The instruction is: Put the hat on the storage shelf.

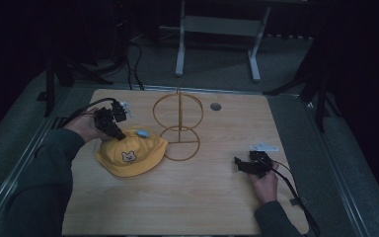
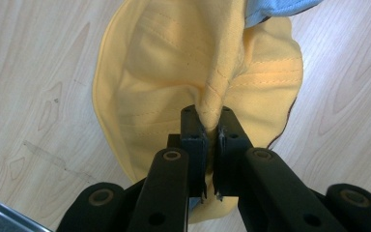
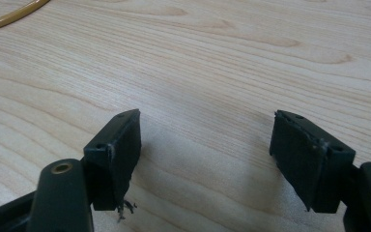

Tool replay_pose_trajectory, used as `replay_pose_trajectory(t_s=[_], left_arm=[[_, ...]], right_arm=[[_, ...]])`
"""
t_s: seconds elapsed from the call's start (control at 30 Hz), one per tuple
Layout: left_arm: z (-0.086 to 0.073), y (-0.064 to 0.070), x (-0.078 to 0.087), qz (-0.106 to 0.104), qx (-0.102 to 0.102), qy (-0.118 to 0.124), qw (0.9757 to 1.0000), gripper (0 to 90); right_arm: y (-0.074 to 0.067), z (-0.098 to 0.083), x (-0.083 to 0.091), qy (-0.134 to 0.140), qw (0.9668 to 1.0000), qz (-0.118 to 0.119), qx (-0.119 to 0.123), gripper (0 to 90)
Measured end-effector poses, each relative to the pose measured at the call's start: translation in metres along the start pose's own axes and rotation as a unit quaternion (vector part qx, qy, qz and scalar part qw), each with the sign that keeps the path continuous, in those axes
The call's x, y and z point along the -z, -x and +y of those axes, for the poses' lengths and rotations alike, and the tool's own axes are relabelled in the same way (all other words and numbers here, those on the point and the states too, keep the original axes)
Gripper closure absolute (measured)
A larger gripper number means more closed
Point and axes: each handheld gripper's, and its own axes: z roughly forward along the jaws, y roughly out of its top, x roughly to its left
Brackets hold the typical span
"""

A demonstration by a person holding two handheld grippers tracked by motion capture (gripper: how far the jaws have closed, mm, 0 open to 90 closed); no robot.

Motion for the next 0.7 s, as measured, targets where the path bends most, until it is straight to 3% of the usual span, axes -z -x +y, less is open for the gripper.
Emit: replay_pose_trajectory(t_s=[0.2, 0.7], left_arm=[[-0.004, -0.003, 0.006, 0.008, 0.005, 0.000, 1.0000, 85.0], [-0.013, -0.012, 0.021, 0.023, 0.046, 0.024, 0.9984, 84.8]], right_arm=[[0.000, 0.000, 0.000, 0.000, 1.0000, 0.000, 0.000, 26.7], [0.000, 0.000, 0.000, 0.000, 1.0000, 0.000, 0.000, 26.6]])
